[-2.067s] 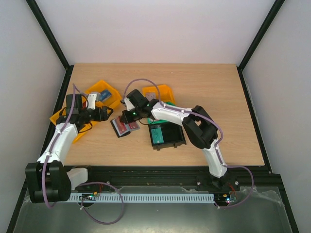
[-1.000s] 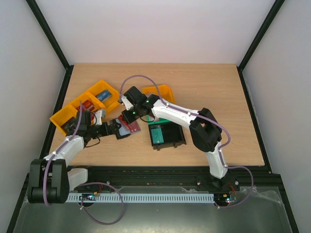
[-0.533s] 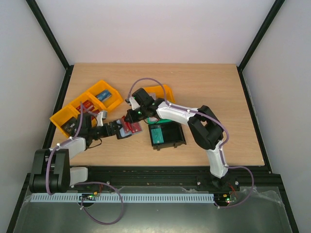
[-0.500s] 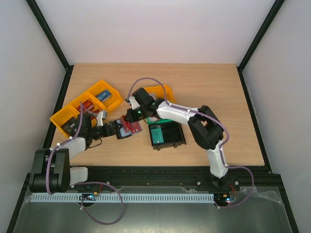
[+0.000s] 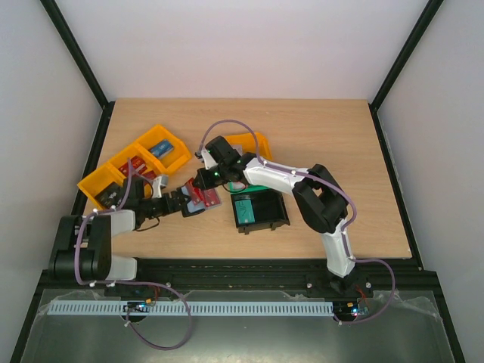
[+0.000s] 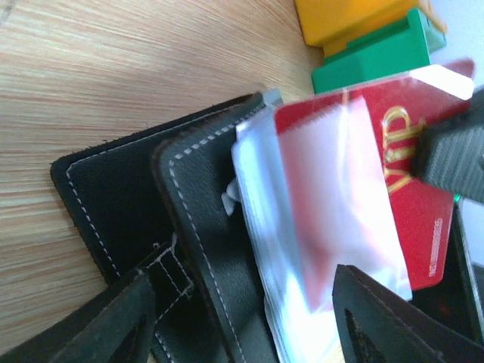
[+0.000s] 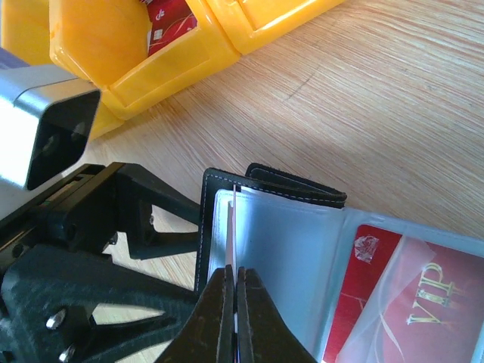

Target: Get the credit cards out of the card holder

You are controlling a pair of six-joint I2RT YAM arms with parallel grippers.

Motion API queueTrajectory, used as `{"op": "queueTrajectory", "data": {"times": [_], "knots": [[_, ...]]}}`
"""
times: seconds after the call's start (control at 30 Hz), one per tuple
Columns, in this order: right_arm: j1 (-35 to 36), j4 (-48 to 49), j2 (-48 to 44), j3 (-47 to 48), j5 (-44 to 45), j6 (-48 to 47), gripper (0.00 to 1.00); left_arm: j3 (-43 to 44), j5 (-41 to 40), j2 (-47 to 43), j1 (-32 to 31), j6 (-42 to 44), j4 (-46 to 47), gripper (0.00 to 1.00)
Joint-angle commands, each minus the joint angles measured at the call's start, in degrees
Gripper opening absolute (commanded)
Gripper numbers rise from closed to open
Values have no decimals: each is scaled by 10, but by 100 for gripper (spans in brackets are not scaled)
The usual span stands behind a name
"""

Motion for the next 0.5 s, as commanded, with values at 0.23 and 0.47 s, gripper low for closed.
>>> {"op": "queueTrajectory", "data": {"times": [0.23, 0.47], "knots": [[-9, -15, -34, 34, 20, 1, 2, 18, 26, 33, -1, 17, 5, 2], [-31, -147, -79, 86, 149, -81, 2, 28, -21, 48, 1, 14, -25, 2]]}}
